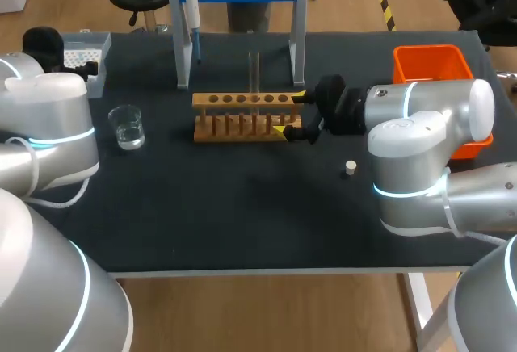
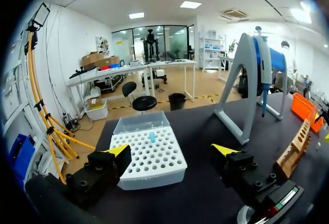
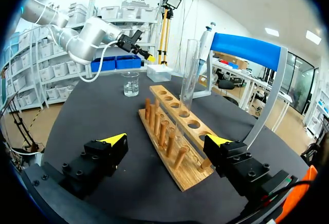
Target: Invert the test tube, pick up the pipette, mount the tip to pipette, aspirate from beaker and dispense into the tube, eject the tip, return the pipette, and cap with the stopper.
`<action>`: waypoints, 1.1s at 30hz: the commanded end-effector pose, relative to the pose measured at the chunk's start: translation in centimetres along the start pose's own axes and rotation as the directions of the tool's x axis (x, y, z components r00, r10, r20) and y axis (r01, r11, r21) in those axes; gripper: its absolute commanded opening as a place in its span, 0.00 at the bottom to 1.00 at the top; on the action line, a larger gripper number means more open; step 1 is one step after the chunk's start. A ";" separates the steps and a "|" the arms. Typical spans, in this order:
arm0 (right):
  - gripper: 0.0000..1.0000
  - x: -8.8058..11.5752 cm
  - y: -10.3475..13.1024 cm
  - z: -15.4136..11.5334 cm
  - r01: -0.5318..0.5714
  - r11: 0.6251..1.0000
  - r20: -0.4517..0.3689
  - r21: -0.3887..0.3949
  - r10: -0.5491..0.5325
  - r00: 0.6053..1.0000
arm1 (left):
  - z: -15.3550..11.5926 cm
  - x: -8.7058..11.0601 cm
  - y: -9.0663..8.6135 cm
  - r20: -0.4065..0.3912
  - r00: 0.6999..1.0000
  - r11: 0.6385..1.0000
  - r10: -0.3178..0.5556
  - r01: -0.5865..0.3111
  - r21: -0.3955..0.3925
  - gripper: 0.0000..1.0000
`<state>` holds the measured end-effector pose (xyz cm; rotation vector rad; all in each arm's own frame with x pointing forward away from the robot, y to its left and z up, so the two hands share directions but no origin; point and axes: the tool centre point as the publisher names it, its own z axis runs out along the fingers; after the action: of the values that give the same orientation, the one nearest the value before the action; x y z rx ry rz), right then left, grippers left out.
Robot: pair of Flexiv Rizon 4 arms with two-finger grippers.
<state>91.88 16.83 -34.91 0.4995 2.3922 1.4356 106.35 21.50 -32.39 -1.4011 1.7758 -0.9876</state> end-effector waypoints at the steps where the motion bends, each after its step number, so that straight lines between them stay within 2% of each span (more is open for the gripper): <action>1: 1.00 0.0 0.0 0.0 0.000 1.000 0.000 0.001 0.000 1.000 | 0.0 0.0 0.0 -0.001 1.000 1.000 -0.001 0.001 0.000 1.00; 21: 1.00 0.0 0.0 0.0 0.000 1.000 0.000 0.001 0.000 1.000 | 0.0 0.0 0.0 -0.001 1.000 1.000 -0.001 0.001 0.000 1.00; 33: 1.00 0.0 0.0 0.0 0.000 1.000 0.000 0.001 0.000 1.000 | 1.9 -1.1 -0.4 -0.013 1.000 0.999 0.000 -0.001 -0.040 1.00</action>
<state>91.88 16.83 -34.91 0.4995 2.3922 1.4357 107.53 22.14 -32.88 -1.4104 1.7964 -0.9797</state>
